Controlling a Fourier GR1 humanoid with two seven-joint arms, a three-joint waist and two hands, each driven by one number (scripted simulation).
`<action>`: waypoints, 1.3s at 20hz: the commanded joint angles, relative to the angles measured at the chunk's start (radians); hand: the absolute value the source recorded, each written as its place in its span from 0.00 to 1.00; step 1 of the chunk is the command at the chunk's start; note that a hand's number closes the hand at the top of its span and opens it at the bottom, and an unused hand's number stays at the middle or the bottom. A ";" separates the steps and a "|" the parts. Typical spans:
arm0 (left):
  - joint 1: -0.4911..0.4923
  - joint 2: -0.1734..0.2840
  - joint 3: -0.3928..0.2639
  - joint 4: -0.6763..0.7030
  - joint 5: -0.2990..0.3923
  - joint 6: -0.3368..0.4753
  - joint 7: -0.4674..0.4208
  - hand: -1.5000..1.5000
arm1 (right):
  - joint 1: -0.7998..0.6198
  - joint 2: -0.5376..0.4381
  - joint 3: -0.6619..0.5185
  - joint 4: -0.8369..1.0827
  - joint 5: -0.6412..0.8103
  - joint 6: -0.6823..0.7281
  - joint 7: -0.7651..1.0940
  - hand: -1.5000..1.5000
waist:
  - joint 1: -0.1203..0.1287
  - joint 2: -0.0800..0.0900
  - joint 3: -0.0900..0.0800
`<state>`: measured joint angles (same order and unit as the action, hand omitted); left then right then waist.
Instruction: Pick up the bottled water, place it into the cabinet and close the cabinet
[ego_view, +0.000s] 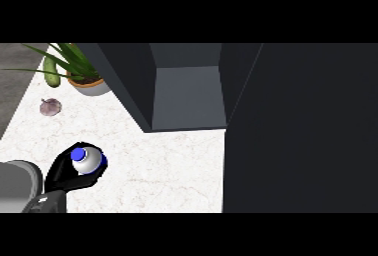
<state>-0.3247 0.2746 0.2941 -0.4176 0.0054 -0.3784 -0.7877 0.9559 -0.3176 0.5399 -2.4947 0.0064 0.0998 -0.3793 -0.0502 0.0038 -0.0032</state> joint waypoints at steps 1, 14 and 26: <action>0.020 -0.008 -0.050 0.042 -0.089 0.070 -0.181 1.00 | 0.027 -0.033 -0.005 -0.125 0.046 -0.015 0.042 0.00 | 0.003 0.006 -0.004; 0.038 -0.235 -0.112 -0.004 -0.142 0.307 -0.306 1.00 | 0.059 -0.062 0.010 -0.111 0.029 -0.072 0.003 0.00 | 0.032 -0.005 0.002; -0.029 -0.273 -0.404 -0.257 0.120 0.354 -0.007 1.00 | 0.046 -0.100 -0.021 -0.080 -0.007 -0.091 -0.022 0.00 | 0.038 -0.012 0.004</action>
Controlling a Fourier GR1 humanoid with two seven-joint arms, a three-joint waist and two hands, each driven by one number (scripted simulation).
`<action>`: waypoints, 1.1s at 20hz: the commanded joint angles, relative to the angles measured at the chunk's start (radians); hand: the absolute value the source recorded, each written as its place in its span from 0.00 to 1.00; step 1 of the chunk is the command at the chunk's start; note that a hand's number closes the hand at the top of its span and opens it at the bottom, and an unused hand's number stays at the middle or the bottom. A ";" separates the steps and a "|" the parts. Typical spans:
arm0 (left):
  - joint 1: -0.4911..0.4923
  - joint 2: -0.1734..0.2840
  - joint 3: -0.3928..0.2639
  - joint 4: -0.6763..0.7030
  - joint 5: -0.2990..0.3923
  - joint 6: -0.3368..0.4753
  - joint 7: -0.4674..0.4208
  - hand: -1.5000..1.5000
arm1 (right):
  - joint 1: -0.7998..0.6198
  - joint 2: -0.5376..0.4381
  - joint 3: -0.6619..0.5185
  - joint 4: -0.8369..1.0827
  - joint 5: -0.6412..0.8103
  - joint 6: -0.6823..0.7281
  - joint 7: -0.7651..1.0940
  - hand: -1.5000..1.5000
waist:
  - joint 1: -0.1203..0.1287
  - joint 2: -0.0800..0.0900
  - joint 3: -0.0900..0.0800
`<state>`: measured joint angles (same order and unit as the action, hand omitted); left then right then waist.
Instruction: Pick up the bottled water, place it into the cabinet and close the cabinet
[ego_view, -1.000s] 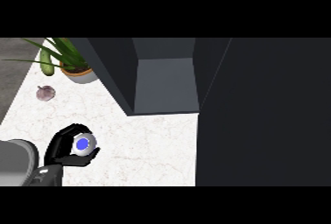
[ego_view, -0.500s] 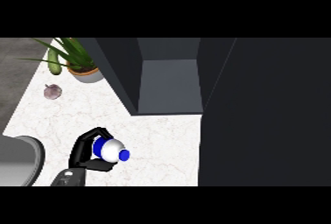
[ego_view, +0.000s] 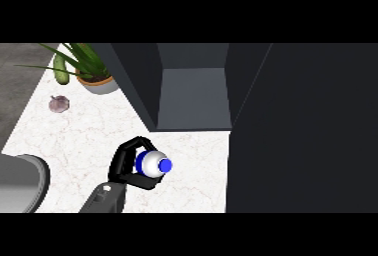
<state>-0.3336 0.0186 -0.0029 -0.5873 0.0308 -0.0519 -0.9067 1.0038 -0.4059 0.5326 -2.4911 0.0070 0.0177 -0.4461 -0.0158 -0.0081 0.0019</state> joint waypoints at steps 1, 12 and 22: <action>0.020 -0.018 -0.168 -0.074 0.150 0.085 0.065 1.00 | 0.021 -0.040 -0.002 -0.155 -0.007 0.001 0.074 0.00 | -0.006 0.002 -0.003; -0.154 -0.019 -0.421 -0.356 0.340 0.429 0.492 1.00 | 0.054 -0.065 -0.043 -0.116 -0.063 -0.002 -0.004 0.00 | -0.010 0.004 -0.002; -0.455 -0.019 -0.386 -0.093 0.441 0.550 0.537 1.00 | 0.086 -0.111 -0.122 -0.130 -0.111 0.031 -0.064 0.00 | -0.038 0.017 -0.003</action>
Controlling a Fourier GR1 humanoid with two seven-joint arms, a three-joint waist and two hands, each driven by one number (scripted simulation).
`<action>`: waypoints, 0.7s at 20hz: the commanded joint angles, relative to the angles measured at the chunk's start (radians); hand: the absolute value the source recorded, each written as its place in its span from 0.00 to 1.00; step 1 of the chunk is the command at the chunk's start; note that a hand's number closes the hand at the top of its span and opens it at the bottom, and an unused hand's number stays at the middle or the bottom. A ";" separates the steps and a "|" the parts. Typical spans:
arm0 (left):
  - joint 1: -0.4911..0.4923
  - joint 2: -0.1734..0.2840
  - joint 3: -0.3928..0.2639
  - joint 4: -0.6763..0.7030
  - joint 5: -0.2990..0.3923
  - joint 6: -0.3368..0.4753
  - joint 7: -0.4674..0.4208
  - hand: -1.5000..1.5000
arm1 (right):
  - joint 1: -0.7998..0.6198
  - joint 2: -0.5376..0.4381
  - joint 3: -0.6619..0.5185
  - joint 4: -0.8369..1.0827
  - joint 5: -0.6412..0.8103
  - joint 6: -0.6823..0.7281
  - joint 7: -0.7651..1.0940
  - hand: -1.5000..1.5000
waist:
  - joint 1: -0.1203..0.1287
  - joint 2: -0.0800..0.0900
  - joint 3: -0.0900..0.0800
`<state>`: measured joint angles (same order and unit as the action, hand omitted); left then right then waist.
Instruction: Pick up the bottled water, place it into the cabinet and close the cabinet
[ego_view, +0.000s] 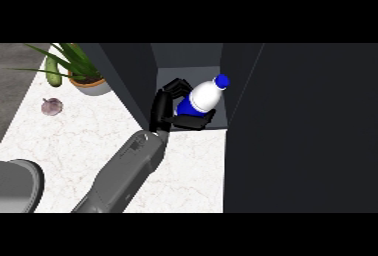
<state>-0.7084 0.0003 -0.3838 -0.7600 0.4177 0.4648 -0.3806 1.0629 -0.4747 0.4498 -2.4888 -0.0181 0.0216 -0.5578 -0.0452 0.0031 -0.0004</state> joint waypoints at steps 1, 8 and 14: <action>-0.121 0.000 0.046 0.130 0.063 -0.021 0.025 1.00 | -0.004 0.002 0.015 -0.070 -0.027 -0.002 0.052 0.00 | 0.000 0.006 -0.001; -0.275 0.000 0.063 0.301 0.079 0.143 0.039 1.00 | -0.023 -0.020 -0.059 -0.054 -0.118 0.041 0.042 0.00 | -0.010 0.014 0.001; -0.346 0.008 0.011 0.490 -0.053 0.345 0.012 1.00 | 0.003 -0.017 -0.052 -0.012 -0.083 0.067 -0.031 0.00 | -0.032 0.016 0.002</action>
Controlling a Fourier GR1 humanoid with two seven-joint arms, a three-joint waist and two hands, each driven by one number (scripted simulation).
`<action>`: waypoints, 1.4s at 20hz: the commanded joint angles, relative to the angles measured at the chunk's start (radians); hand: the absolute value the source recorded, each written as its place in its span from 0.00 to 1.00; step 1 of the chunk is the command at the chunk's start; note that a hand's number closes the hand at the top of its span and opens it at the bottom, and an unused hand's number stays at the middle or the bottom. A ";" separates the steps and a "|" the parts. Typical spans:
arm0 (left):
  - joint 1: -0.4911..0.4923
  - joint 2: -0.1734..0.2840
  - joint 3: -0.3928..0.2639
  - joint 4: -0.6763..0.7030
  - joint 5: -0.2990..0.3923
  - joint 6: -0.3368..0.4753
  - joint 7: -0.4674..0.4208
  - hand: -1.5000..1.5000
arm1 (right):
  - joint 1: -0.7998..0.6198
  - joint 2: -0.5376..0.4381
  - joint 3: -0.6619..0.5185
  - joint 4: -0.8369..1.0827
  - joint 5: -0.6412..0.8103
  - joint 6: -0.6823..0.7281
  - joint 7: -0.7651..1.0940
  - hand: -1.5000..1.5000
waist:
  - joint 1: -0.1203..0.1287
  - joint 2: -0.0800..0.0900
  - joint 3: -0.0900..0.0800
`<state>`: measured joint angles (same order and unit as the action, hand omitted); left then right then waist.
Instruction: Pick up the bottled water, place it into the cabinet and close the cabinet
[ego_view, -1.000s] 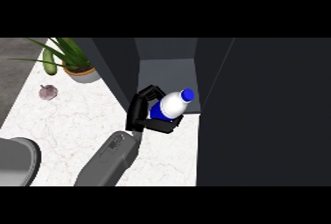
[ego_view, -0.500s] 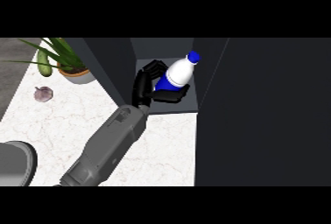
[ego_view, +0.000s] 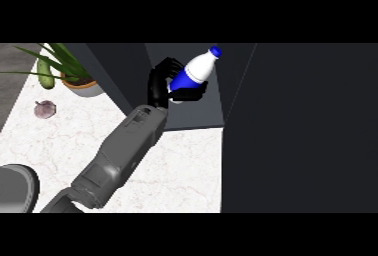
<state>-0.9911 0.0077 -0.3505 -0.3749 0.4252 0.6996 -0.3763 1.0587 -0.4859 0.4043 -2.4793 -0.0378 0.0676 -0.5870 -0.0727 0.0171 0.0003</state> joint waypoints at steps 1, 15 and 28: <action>-0.092 0.022 -0.014 0.133 -0.059 0.106 0.018 0.00 | 0.034 -0.017 0.001 -0.090 -0.058 0.020 0.019 0.00 | -0.019 0.008 0.000; -0.114 0.026 0.161 0.045 0.055 -0.005 -0.248 1.00 | 0.026 -0.011 -0.019 -0.040 -0.058 0.055 -0.009 0.00 | 0.005 0.003 -0.004; -0.020 -0.008 0.072 -0.102 0.206 -0.226 -0.300 1.00 | 0.082 -0.027 0.051 -0.166 0.019 0.053 0.049 0.00 | 0.014 -0.020 -0.002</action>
<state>-1.0575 0.0020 -0.2177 -0.4104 0.5838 0.4740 -0.6870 1.0715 -0.4930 0.4237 -2.4904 -0.0465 0.1246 -0.5855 -0.0586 0.0081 -0.0016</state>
